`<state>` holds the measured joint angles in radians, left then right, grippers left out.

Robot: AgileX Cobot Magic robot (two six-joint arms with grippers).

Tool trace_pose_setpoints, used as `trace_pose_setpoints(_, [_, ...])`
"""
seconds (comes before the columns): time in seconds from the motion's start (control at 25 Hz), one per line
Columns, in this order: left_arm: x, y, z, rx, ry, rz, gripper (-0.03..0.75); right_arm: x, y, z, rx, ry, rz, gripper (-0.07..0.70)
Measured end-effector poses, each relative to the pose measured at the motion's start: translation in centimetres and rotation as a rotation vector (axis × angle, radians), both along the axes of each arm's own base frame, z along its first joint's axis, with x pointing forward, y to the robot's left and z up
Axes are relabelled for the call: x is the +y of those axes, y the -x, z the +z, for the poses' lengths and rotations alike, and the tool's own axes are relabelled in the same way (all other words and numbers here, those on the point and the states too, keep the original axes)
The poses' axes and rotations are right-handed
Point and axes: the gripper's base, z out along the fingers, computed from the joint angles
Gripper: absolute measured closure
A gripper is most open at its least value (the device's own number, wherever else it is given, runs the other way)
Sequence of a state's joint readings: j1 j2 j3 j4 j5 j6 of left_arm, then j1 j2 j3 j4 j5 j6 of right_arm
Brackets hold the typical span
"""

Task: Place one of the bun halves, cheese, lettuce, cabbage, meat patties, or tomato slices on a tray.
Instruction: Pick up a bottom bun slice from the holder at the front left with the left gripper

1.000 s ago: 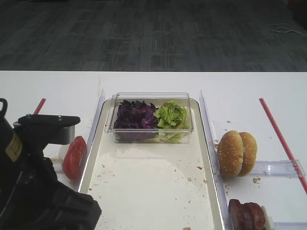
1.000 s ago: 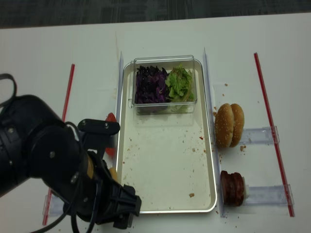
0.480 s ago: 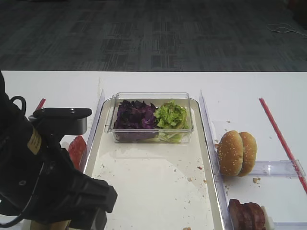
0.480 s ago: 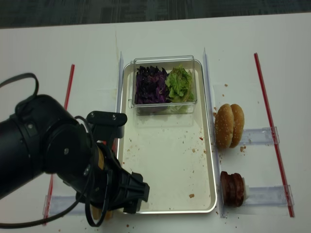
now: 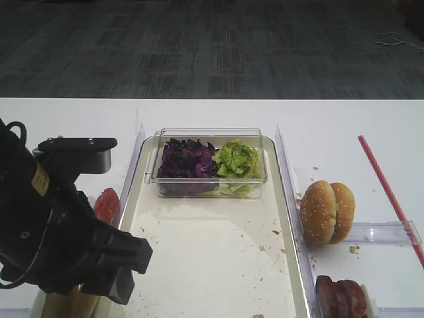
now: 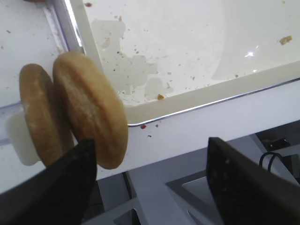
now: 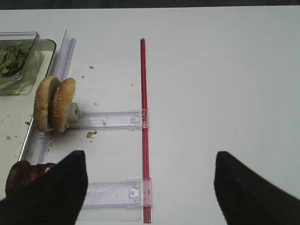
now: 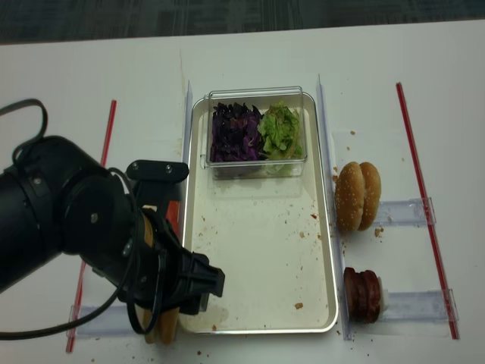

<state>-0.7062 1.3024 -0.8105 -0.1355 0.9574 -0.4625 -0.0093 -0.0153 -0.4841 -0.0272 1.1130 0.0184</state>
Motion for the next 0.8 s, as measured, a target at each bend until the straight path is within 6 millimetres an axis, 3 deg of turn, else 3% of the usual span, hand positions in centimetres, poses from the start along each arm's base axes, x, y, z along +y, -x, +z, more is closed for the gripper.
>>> trace_pose_setpoints(0.52, [-0.9, -1.1, -3.4, 0.108, -0.103, -0.022, 0.230, 0.0, 0.0, 0.0, 0.002, -0.003, -0.002, 0.042])
trace_pose_setpoints(0.8, [-1.1, -1.9, -3.4, 0.081, -0.137, -0.045, 0.262, 0.0, 0.0, 0.0, 0.002, -0.001, -0.003, 0.042])
